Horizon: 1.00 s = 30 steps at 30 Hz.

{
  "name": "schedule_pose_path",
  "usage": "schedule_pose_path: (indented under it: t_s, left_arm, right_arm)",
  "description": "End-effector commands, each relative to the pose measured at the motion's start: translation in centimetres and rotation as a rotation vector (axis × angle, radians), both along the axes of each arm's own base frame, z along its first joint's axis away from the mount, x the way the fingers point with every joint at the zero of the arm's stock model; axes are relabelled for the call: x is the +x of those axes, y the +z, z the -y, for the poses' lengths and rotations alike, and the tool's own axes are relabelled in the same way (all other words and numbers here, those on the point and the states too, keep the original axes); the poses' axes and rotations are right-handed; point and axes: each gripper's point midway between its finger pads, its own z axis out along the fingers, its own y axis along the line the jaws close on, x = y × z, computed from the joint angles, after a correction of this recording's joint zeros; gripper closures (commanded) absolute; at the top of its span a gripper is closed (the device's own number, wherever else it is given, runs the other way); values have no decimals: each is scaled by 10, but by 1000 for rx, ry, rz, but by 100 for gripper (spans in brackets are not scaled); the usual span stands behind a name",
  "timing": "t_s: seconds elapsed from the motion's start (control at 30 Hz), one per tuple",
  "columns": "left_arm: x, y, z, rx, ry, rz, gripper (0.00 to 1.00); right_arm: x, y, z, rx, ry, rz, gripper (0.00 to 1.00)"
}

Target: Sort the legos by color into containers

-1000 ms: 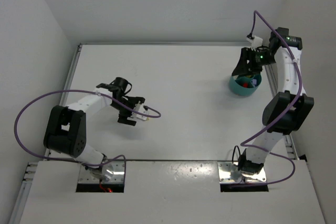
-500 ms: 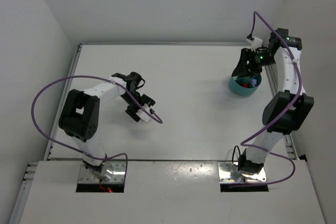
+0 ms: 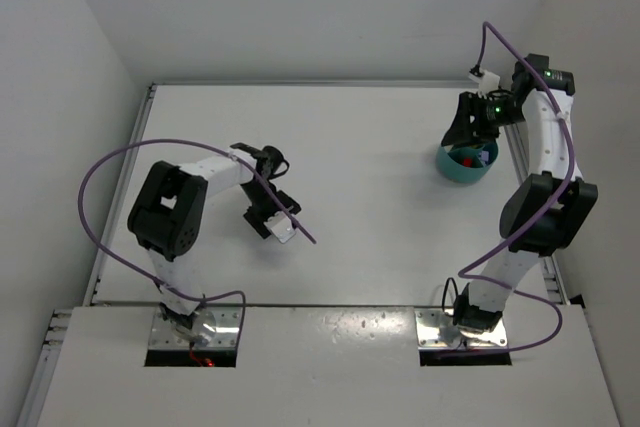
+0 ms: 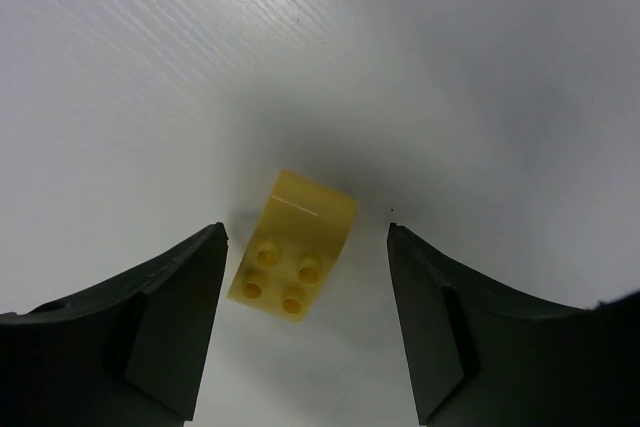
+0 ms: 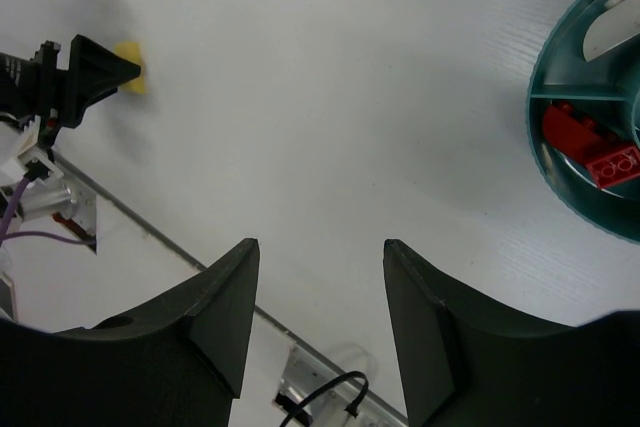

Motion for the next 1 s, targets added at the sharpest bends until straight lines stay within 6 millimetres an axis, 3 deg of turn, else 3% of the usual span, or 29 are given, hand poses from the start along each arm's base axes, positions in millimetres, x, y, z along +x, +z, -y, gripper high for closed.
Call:
schedule_pose_path:
  t_s: [0.0, 0.13, 0.23, 0.37, 0.5, 0.6, 0.7, 0.73, 0.77, 0.83, 0.9, 0.93, 0.97]
  left_arm:
    - [8, -1, 1, 13, -51, 26, 29]
    - [15, -7, -1, 28, -61, 50, 30]
    - [18, -11, -1, 51, -81, 67, 38]
    - [26, -16, -2, 71, -82, 79, 53]
    - [29, -16, -3, 100, -19, 86, 80]
    - [31, -12, 5, 80, 56, 73, 93]
    - [32, 14, 26, -22, 228, 23, 93]
    - [43, 32, 40, -90, 290, 29, 91]
    - [40, 46, 48, -126, 424, -35, 88]
    - [44, 89, 78, -299, 517, -100, 86]
    - [41, 117, 94, -390, 706, -223, 86]
    - [41, 145, 111, -501, 708, -235, 86]
    - [31, 153, 118, -512, 804, -327, 88]
  right_arm:
    - [1, -5, -4, 21, 8, -19, 46]
    - [1, -5, -4, 21, 8, -19, 46]
    - [-1, -7, -5, 23, 8, -27, 46]
    - [-1, -7, -5, 23, 8, -28, 46]
    - [-3, -6, -9, 23, 17, -26, 46]
    - [-9, -4, -13, 46, 23, -28, 46]
    - [-24, 11, -30, 104, 30, 11, 46]
    - [-26, 14, -35, 99, 35, 41, 46]
    - [-31, 19, -39, 112, 24, 52, 46]
    - [-50, 28, -48, 147, 31, 76, 46]
    - [-61, 32, -57, 198, 47, 77, 46]
    - [-63, 40, -63, 237, 62, 95, 44]
    - [-69, 42, -69, 253, 83, 93, 44]
